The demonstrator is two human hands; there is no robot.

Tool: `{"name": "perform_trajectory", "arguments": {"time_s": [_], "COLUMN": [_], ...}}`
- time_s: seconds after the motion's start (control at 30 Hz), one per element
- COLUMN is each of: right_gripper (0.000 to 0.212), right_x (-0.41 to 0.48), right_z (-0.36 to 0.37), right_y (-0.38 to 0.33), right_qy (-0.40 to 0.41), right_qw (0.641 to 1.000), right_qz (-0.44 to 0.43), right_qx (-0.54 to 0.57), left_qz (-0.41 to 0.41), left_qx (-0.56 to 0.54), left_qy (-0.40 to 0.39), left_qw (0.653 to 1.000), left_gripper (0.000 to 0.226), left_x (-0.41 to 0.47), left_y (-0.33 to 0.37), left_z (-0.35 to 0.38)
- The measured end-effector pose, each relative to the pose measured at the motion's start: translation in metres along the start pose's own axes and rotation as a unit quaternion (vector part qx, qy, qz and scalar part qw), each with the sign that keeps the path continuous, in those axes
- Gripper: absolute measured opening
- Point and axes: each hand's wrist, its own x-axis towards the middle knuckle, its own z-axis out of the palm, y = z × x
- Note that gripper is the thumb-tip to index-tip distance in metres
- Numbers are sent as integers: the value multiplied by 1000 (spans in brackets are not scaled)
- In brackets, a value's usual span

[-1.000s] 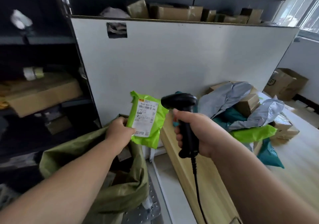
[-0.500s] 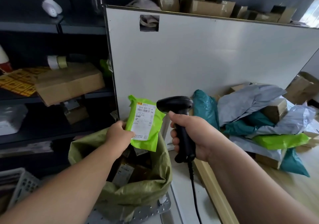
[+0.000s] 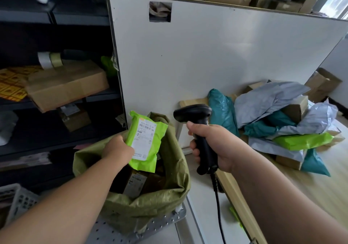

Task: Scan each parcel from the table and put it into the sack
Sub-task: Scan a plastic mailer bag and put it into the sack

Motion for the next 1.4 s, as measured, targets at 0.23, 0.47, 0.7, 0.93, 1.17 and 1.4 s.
{"name": "perform_trajectory", "arguments": {"time_s": [0.23,0.47,0.7,0.93,1.17,1.4], "right_gripper": [30,31,29,26,26,31], "right_x": [-2,7,60,143,199,216], "right_z": [-35,-94,-169,-249,-294,-305], "right_y": [10,18,17,8,15,22], "right_qy": [59,119,165,174,164,162], "right_qw": [998,991,982,980,980,980], "right_qz": [-3,-12,-30,-29,-15,3], "right_qx": [22,57,90,96,111,117], "left_qz": [-7,105,107,15,-115,-141], "left_qx": [113,27,-52,-101,-217,-161], "left_qy": [-107,-141,-211,-214,-258,-223], "left_qw": [988,984,970,971,934,951], "left_gripper": [98,83,79,73,69,49], "left_x": [12,-4,5,58,95,108], "left_y": [15,122,218,288,316,326], "left_z": [20,63,133,230,307,323]}}
